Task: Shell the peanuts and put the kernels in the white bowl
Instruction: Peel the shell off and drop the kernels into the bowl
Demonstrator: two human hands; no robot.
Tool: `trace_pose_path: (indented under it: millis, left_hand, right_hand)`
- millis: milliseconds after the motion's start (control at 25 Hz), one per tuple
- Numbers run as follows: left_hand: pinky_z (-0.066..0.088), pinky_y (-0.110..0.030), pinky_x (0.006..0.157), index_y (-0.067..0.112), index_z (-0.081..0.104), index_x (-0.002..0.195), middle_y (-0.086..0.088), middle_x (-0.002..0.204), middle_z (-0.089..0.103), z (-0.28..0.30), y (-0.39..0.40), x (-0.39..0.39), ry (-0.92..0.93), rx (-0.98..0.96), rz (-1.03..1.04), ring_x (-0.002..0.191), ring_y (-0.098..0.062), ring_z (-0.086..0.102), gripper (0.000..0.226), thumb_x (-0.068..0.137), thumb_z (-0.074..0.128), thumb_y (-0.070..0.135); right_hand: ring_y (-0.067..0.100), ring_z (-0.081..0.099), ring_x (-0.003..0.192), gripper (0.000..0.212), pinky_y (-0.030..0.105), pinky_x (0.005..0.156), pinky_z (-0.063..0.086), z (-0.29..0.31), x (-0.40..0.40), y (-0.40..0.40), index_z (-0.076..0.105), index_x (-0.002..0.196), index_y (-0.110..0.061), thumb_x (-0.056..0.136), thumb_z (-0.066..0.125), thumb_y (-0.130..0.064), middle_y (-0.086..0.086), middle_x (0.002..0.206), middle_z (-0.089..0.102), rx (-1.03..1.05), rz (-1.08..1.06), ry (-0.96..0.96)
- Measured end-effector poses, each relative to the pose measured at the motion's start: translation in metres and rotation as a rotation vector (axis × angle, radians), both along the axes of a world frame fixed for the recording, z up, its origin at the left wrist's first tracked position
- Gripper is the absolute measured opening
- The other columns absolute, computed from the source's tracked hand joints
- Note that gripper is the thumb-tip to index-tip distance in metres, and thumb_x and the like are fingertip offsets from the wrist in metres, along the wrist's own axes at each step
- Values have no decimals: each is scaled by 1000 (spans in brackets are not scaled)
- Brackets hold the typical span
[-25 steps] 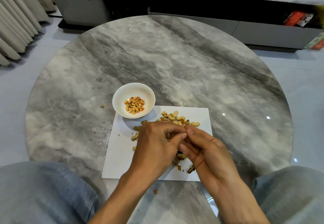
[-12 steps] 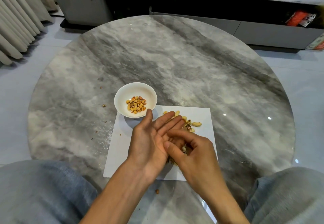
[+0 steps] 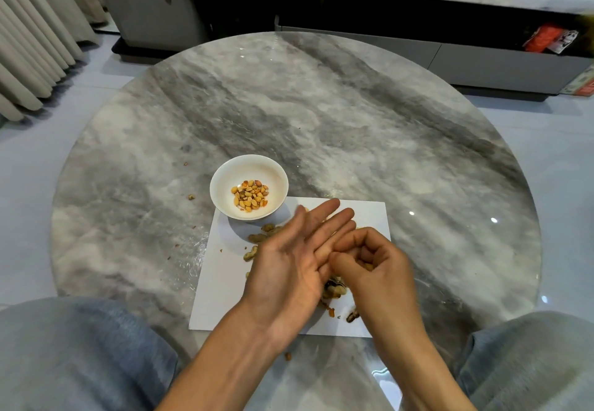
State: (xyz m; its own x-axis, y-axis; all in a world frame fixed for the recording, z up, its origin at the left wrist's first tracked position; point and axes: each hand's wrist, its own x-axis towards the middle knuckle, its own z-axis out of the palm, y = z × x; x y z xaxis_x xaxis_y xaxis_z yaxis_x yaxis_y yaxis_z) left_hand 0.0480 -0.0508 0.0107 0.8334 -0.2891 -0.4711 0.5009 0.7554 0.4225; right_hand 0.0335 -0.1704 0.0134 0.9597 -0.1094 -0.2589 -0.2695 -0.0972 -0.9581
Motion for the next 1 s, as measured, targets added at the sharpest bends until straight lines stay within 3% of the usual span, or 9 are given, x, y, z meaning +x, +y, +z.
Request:
trace_pose_path:
  millis: [40,120,240,400,520,720,880,1000]
  left_hand:
    - [43,-37,109,7,61,130,-13,127,67,0,-3,-2,-44,75,-9,124,-22,61,43,95,48,28]
    - [52,-29,96,10,68,120,-8,115,74,-1,-8,-6,-151,399,-36,112,-16,68,29,97,51,10]
    - [55,-20,77,14,76,104,-7,87,77,-3,-7,-9,-303,778,-52,84,-14,73,24,92,62,-2]
    - [57,-20,72,14,78,97,-3,84,78,-1,0,-6,-458,876,-14,79,-14,75,23,82,75,-3]
    - [57,-21,74,16,80,95,3,89,77,0,2,-5,-592,996,-50,80,-12,73,25,78,79,-3]
    - [57,-21,74,21,79,91,2,85,77,1,6,-3,-591,971,-71,78,-11,74,26,81,76,-3]
    - [60,-31,79,17,80,94,4,86,76,-1,6,-4,-701,1058,-66,83,-13,73,18,85,75,3]
    - [60,-34,80,17,80,93,6,86,77,-5,6,-3,-649,1083,12,82,-10,73,12,85,75,9]
  right_hand:
    - [12,56,50,22,24,49,44,4,1,-3,65,74,-9,81,59,11,4,62,65,78,-23,39]
    - [3,50,46,18,17,44,37,8,3,-10,69,78,-6,85,59,7,3,62,64,194,-21,110]
    - [6,47,48,26,17,46,32,8,7,-18,73,75,-9,88,55,5,7,62,62,322,0,157]
    - [4,46,45,22,14,43,36,10,10,-22,67,81,-5,90,52,8,1,58,59,365,18,158]
    - [5,35,43,26,16,42,31,11,10,-24,58,78,-11,91,49,10,-6,51,47,373,32,143]
    - [11,44,52,20,26,54,27,8,10,-22,53,83,-15,92,52,3,5,61,48,432,42,162]
    - [11,28,49,17,28,52,19,7,9,-18,52,86,-12,95,48,2,2,54,37,456,25,152]
    - [11,22,47,4,30,49,14,8,8,-16,52,88,-7,92,52,-7,0,52,29,487,-7,139]
